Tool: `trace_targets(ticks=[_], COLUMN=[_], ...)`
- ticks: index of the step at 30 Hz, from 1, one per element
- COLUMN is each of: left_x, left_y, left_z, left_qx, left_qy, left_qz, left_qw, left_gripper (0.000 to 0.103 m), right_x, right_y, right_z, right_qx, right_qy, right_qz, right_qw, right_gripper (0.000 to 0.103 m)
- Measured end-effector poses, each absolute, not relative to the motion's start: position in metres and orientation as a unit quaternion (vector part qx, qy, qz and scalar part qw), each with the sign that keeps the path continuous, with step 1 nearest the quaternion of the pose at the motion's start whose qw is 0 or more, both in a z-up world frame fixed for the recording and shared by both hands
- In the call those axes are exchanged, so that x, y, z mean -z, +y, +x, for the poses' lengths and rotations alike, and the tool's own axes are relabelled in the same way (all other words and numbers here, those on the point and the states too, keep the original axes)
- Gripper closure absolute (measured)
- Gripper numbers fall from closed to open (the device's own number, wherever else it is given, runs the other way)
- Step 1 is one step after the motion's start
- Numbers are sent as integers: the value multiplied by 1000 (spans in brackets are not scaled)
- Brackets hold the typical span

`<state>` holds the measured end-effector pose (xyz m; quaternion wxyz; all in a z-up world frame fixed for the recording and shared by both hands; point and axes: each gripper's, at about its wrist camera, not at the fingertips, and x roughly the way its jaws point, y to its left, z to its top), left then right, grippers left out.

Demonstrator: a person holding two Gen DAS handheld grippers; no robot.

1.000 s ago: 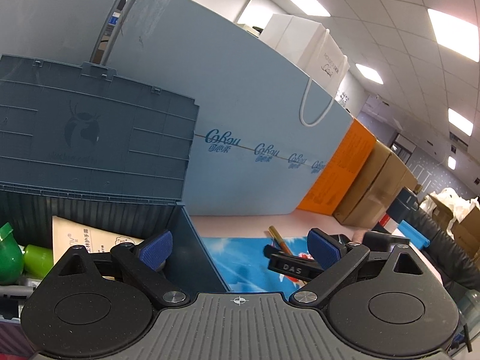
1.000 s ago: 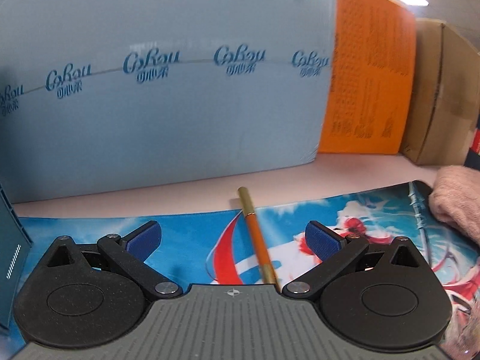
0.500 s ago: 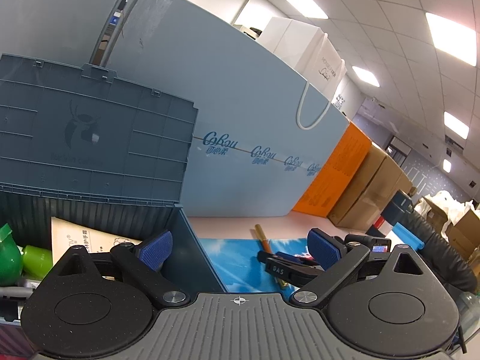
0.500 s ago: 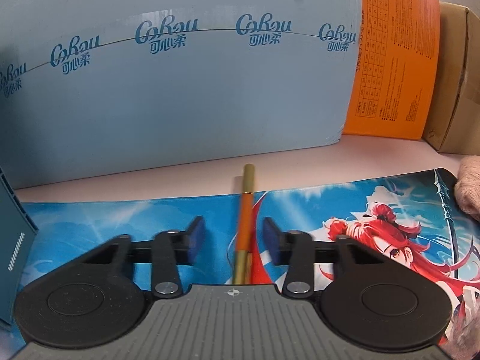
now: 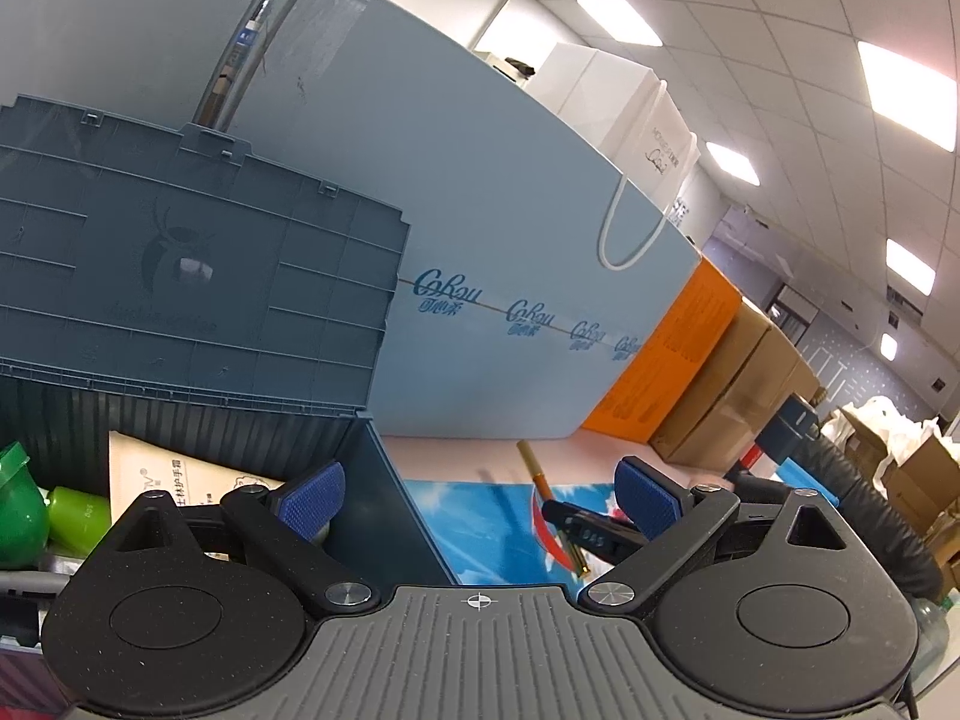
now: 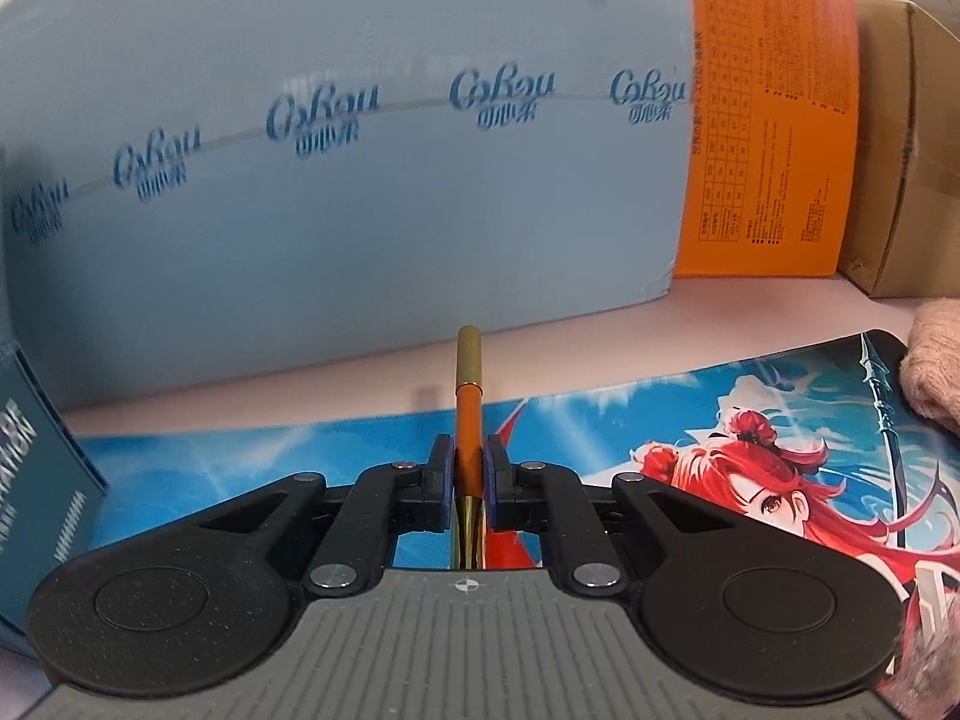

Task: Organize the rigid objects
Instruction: 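Carry the orange pen with the right gripper to the blue box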

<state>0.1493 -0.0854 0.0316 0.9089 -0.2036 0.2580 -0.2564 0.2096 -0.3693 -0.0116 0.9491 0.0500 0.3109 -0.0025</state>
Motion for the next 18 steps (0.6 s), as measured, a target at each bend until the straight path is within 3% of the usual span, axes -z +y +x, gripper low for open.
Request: trace_targets(ticks=[18], left_x=[-44], left_y=[-78], left_z=[138], left_qx=[276], left_qy=[236], left_qz=[-227], left_qw=[904], left_gripper=[5], right_x=[-67], right_y=[-328], right_z=[129], right_qx=[-86], right_qy=[166], right_qz=[47], right_qw=[981], right_gripper=[93])
